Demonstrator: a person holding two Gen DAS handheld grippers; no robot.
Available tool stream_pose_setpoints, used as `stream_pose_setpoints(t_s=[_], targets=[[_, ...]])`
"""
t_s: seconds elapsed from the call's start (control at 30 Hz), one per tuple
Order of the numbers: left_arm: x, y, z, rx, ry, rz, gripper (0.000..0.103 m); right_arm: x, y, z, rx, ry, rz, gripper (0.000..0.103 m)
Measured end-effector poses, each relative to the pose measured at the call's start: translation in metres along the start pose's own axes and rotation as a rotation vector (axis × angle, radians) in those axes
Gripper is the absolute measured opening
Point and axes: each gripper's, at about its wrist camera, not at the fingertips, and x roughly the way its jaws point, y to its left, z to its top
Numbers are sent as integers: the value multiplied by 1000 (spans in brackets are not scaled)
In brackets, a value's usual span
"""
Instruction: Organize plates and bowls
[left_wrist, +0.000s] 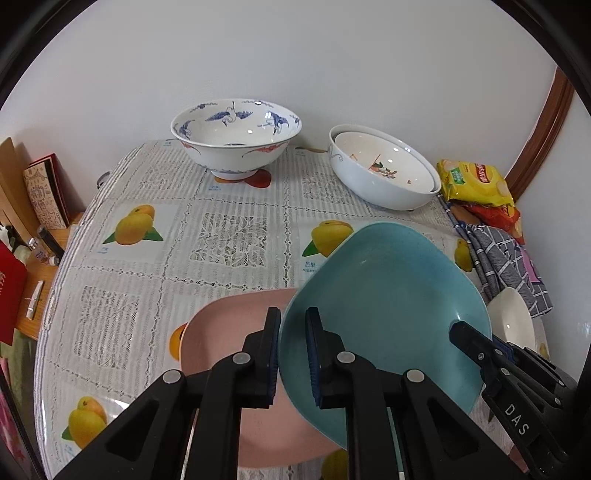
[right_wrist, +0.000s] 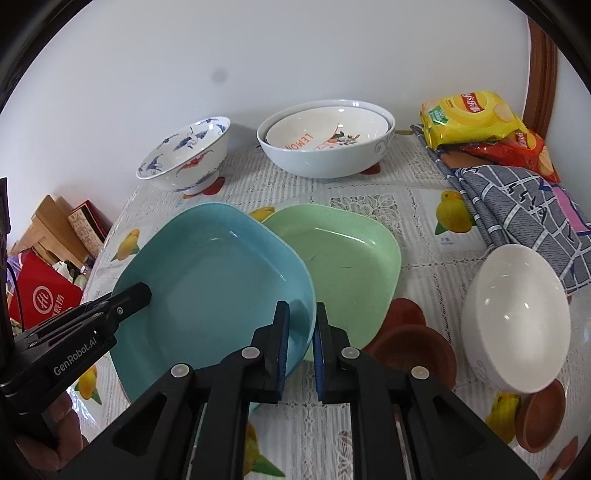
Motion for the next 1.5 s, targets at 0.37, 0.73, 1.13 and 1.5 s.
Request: stream_pose_setpoints(t_s=[0.37, 0.73, 1.13, 1.5], targets=[[-42, -14, -16, 8, -13, -8, 13, -48, -4, -15, 35, -15, -4, 11], [-75, -26, -27, 43, -45, 4, 13, -83, -9, -26, 55, -50, 7, 11], [-98, -23, -36, 36, -69, -11, 13, -107, 0, -34, 45, -89, 7, 11], [-113, -18, -40, 34, -90, -9, 13, -120, 7, -39, 34, -108, 11, 11]])
